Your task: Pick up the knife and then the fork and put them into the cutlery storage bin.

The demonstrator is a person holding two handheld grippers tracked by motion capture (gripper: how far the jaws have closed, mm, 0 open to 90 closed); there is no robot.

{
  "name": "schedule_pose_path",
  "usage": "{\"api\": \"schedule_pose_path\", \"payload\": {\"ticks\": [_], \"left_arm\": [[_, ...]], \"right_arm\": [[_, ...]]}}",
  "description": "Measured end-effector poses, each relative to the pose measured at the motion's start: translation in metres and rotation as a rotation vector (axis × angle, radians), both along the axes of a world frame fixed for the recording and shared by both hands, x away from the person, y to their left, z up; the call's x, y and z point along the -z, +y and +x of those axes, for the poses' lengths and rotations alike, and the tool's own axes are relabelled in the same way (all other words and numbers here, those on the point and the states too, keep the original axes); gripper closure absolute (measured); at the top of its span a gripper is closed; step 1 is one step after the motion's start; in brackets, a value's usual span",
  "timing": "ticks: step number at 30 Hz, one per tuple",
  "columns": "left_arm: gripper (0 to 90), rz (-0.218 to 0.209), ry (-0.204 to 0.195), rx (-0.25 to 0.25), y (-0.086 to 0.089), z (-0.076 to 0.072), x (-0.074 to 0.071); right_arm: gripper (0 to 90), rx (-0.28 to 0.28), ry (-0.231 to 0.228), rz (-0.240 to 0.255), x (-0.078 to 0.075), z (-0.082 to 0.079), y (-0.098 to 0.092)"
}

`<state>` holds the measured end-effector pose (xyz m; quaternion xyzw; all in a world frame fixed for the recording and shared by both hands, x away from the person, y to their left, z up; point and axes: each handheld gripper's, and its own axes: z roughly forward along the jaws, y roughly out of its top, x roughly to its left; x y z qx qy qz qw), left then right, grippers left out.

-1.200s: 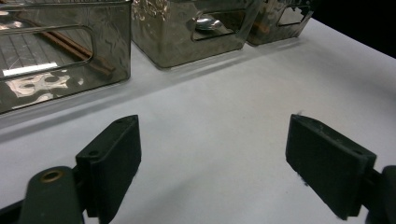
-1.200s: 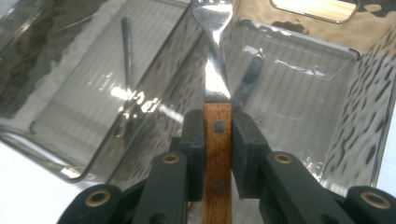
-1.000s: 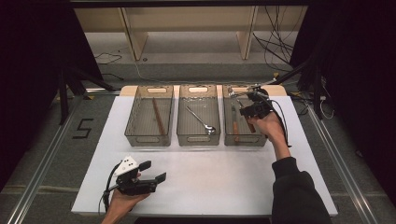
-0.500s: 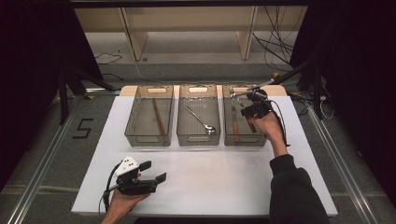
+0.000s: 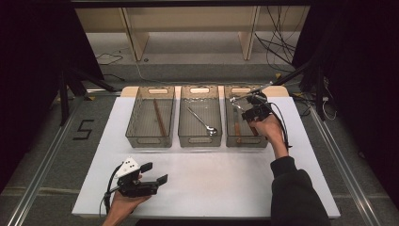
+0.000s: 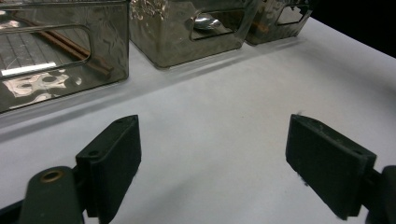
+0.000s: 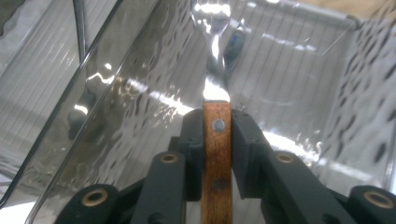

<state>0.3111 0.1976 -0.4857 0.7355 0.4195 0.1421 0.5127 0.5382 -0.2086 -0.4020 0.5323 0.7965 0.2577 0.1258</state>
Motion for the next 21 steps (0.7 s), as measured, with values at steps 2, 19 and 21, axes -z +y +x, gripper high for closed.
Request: {"api": "schedule_pose_path", "payload": {"ticks": [2,19,21], "left_arm": [[17.9,-0.001,0.002,-0.001,0.000,0.000,0.000],[17.9,0.001,0.000,0.000,0.000,0.000,0.000],[17.9,0.001,0.001,-0.001,-0.001,0.000,0.000]], "right_arm": [[66.7,-0.016,0.000,0.020,-0.002,-0.001,0.000],[53.6,-0.090,-0.054,0.030,-0.012,-0.021,0.003],[52.2,-0.096,-0.061,0.036,-0.013,-0.025,0.003]]}}
